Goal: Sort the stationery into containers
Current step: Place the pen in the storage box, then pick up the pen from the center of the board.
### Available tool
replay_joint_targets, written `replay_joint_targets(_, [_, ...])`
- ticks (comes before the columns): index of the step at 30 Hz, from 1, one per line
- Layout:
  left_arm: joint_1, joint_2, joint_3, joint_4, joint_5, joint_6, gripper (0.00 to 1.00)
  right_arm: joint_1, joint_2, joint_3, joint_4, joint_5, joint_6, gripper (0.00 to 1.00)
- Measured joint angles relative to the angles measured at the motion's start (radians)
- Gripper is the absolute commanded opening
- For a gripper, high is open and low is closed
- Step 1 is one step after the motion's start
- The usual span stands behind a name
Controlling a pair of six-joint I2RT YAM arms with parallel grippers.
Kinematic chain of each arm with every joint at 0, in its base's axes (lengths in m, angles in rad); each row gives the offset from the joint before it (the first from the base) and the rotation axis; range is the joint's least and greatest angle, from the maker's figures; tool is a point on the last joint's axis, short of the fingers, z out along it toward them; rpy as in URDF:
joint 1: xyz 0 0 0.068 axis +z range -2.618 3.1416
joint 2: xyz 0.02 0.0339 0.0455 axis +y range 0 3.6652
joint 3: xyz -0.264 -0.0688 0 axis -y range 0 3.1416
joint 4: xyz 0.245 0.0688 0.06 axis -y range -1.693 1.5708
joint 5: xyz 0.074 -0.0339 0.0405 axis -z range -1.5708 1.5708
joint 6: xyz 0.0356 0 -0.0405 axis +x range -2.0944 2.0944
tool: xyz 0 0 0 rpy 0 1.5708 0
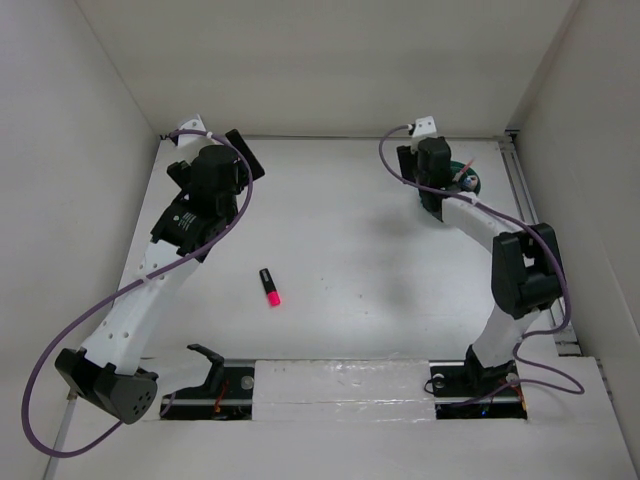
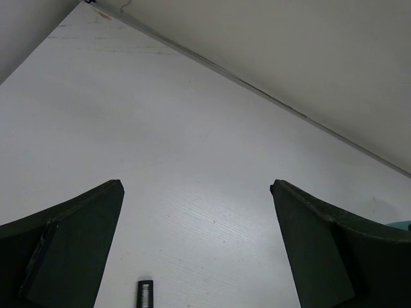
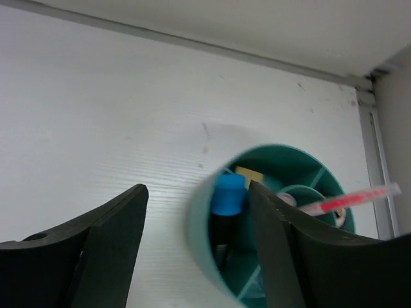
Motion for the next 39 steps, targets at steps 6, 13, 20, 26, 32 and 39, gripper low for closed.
replay_joint_targets(6, [0.000,0.014,0.000,-0.001,-0.028,-0.002,1.00,0.193,-0.063,0.080,-0.093,0.031,-0.002,0.78])
replay_joint_targets(13, [0.000,0.110,0.015,-0.058,-0.063,-0.024,1.00,0.352,-0.286,0.027,-0.219,0.056,0.088,0.88])
replay_joint_targets(20, [0.001,0.147,0.020,-0.188,0.057,-0.160,1.00,0.548,-0.616,-0.113,-0.336,0.075,0.179,0.99])
replay_joint_targets(26, [-0.012,0.089,-0.159,-0.226,0.135,-0.301,1.00,0.580,-0.708,-0.171,-0.389,0.068,0.235,0.99])
replay_joint_targets(32, [-0.043,0.134,-0.316,-0.227,0.231,-0.360,1.00,0.594,-0.772,-0.216,-0.444,0.014,0.258,0.99])
replay_joint_targets(39, [-0.043,0.225,-0.348,-0.230,0.294,-0.380,1.00,0.647,-0.888,-0.235,-0.432,-0.056,0.270,0.99])
